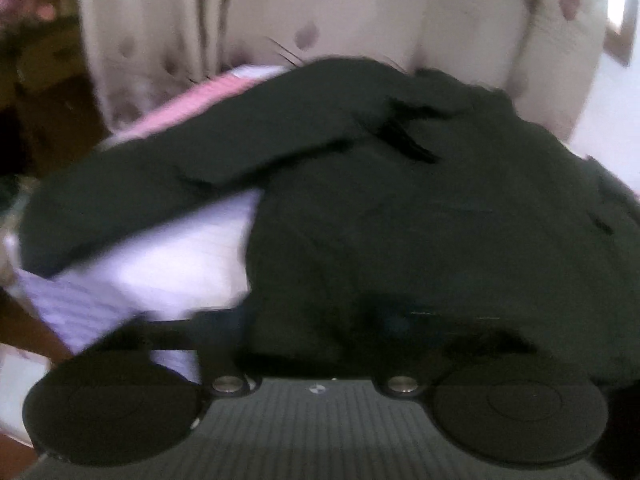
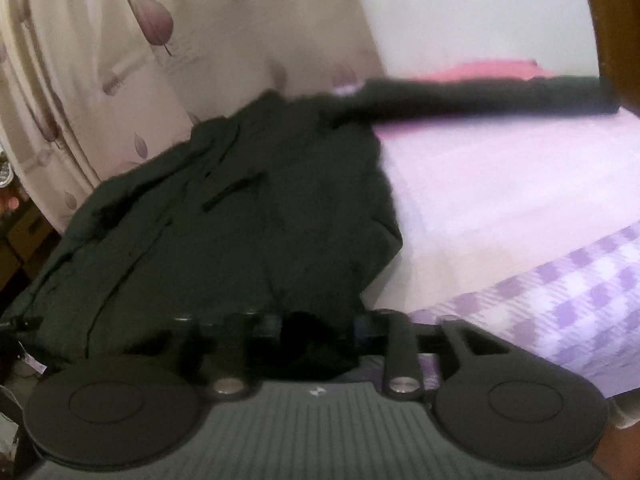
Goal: Fold large clothes
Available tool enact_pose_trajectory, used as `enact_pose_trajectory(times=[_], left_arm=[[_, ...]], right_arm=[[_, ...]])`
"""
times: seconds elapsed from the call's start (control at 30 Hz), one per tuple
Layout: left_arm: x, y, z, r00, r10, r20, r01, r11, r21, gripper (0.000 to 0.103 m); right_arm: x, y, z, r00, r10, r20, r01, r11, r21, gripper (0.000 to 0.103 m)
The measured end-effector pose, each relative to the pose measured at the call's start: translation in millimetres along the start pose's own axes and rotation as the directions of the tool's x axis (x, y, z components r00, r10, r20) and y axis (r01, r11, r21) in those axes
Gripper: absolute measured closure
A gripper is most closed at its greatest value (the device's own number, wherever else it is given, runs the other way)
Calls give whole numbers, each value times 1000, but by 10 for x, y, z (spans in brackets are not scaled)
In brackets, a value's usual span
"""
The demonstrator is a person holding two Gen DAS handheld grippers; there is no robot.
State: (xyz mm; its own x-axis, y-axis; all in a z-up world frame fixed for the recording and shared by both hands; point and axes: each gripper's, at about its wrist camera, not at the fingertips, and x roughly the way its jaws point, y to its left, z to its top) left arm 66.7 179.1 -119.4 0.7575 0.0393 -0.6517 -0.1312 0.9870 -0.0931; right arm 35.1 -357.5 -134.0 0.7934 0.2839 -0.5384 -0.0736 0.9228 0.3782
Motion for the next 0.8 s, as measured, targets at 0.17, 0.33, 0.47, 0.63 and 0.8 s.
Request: enact_pose_trajectory(times=[0.17, 0.33, 0.47, 0.63, 0.8], left_arm=[[-254, -28, 19, 999, -35, 39, 35, 999, -15, 93], [-539, 6, -37, 993, -113, 37, 114, 993, -19, 93], [-427, 5, -137, 997, -82, 2, 82, 996, 39, 89], [-691, 1, 217, 988, -79, 130, 73, 996, 48, 44], [-714, -104, 971, 936, -63, 345, 31, 995, 98, 0]], right_arm=[[-304, 50, 182, 996, 27, 87, -27, 1000, -7, 91], [-698, 35, 194, 993, -9, 118, 9, 1000, 4, 93], [-456, -136, -29, 999, -36, 1, 36, 997, 64, 93], [-547, -272, 11, 997, 15, 72, -26, 987, 159, 82], [-860, -191, 265, 970, -7, 243, -20, 994, 108, 77]])
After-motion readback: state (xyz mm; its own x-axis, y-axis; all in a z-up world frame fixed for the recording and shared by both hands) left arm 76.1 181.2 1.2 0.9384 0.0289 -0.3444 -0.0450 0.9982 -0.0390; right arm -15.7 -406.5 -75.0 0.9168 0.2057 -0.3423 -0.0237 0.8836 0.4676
